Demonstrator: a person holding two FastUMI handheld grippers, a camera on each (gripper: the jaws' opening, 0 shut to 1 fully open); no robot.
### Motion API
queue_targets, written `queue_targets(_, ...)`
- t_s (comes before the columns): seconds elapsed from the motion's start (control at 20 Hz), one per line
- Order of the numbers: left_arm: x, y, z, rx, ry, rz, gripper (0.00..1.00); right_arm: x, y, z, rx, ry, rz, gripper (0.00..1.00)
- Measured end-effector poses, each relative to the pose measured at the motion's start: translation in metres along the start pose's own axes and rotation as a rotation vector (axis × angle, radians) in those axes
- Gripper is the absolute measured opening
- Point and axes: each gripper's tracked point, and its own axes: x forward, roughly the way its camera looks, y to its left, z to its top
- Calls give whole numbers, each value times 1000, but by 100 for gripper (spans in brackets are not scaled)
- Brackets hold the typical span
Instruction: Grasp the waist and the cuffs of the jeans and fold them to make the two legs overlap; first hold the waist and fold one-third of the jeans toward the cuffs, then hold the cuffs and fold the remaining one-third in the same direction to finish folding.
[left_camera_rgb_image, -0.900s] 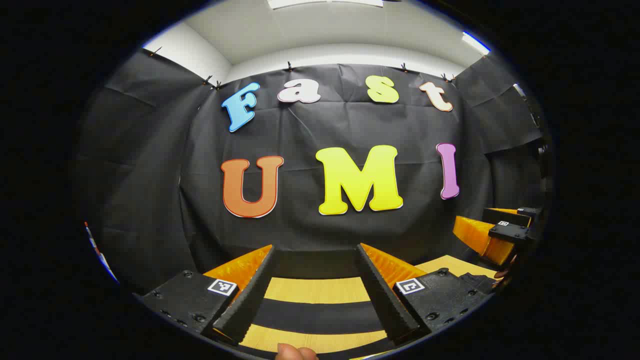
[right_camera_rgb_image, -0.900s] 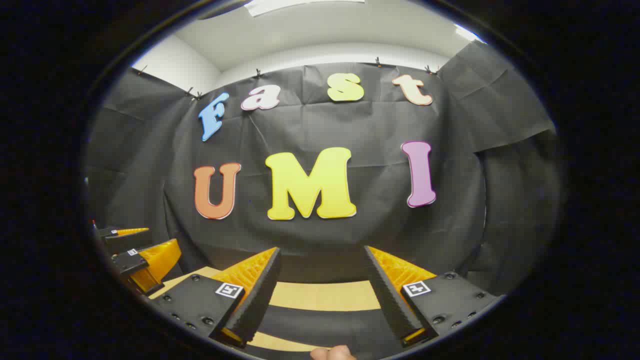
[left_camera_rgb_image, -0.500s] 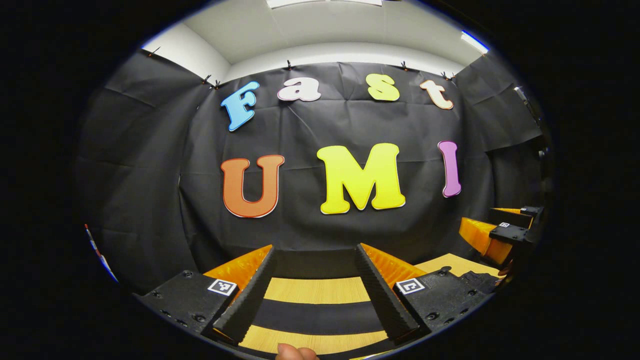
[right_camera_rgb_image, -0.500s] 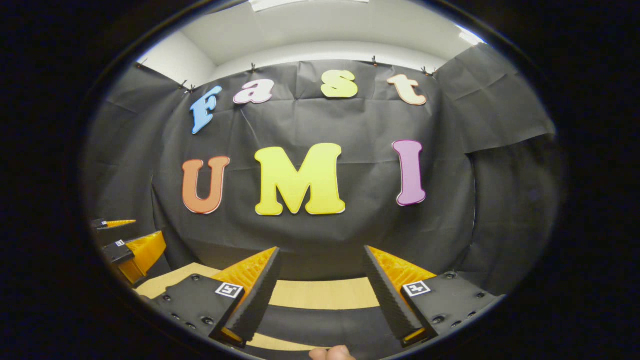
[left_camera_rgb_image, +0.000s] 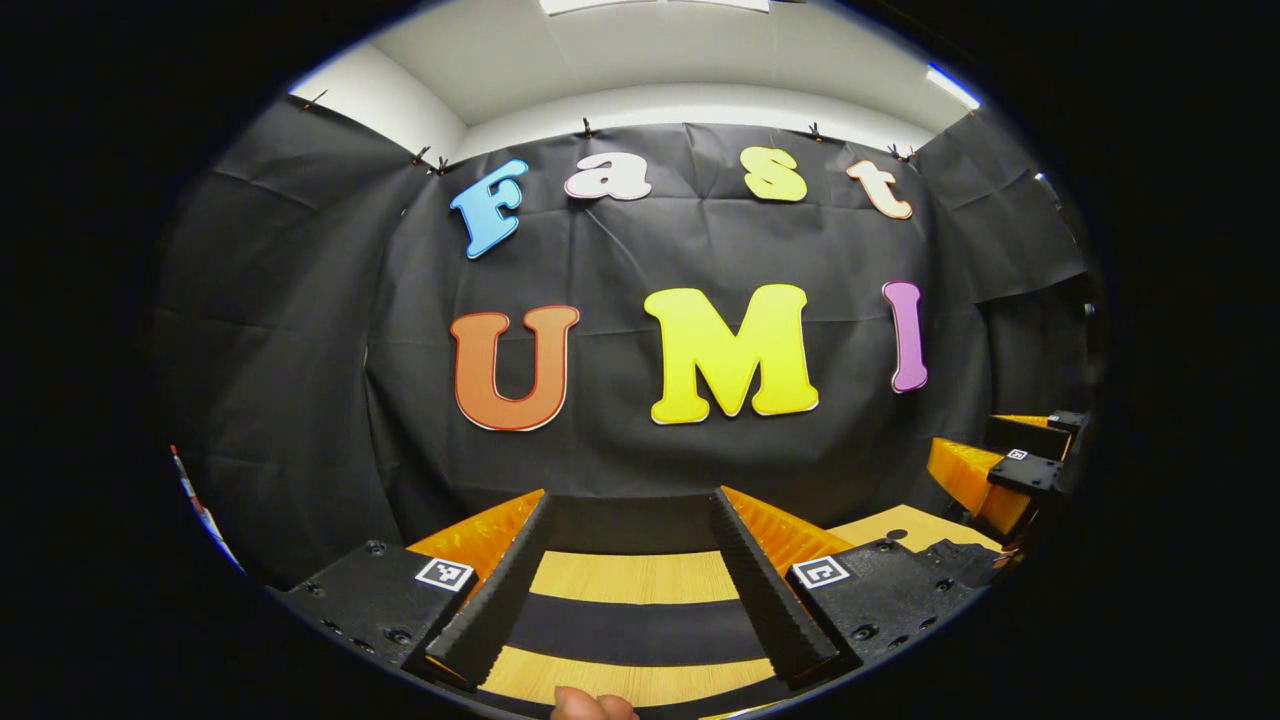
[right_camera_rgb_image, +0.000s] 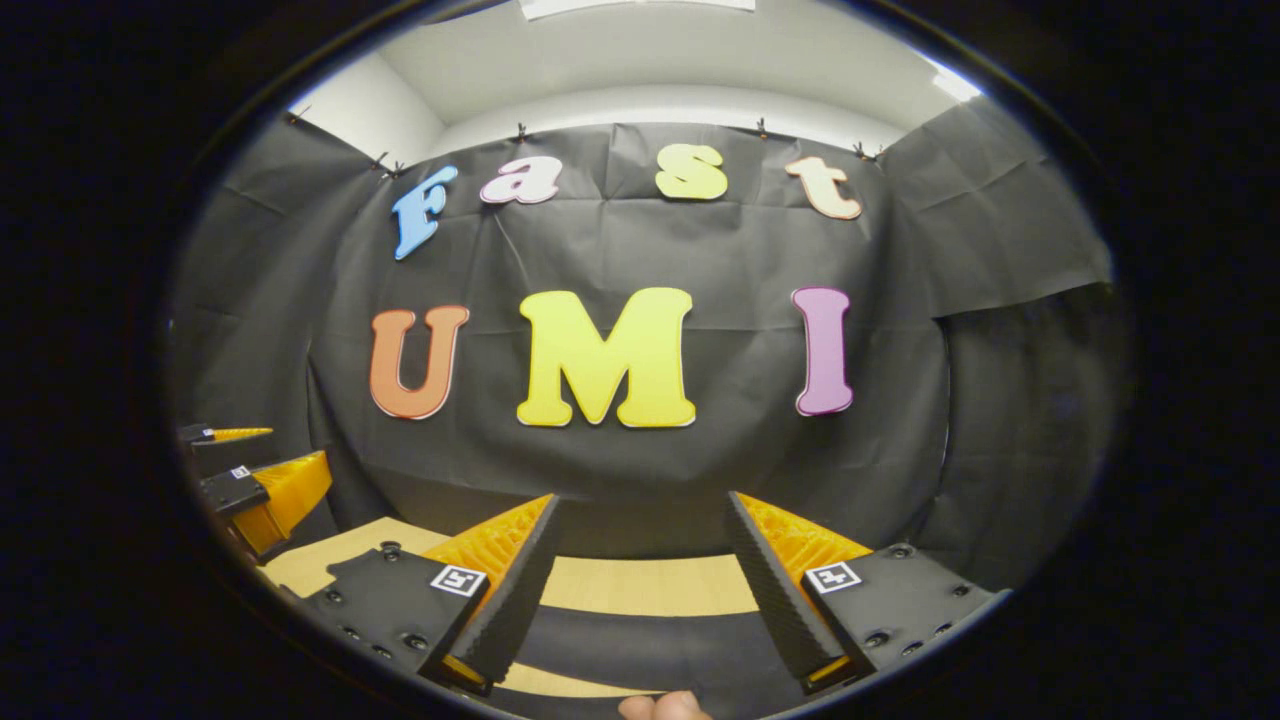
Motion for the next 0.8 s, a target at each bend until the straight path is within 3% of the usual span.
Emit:
queue_targets(0.05,-1,1,0,0,-2,1,99,-1,1,0,1,-1,2,100)
queue_targets(0.25,-4,5,-2,-22,2,9,99,-3,2,0,-3,-2,7,96)
queue_targets(0.45,-9,23,-21,-176,71,46,99,-3,1,-1,-6,1,11,96)
queue_targets(0.65,-35,92,-89,-342,244,201,100,-3,2,-9,-6,21,20,96)
queue_targets(0.7,-54,109,-112,-400,313,255,100,-3,4,-12,-7,31,27,99)
queue_targets(0.8,-91,139,-157,-563,438,365,99,-2,7,-19,-14,48,38,96)
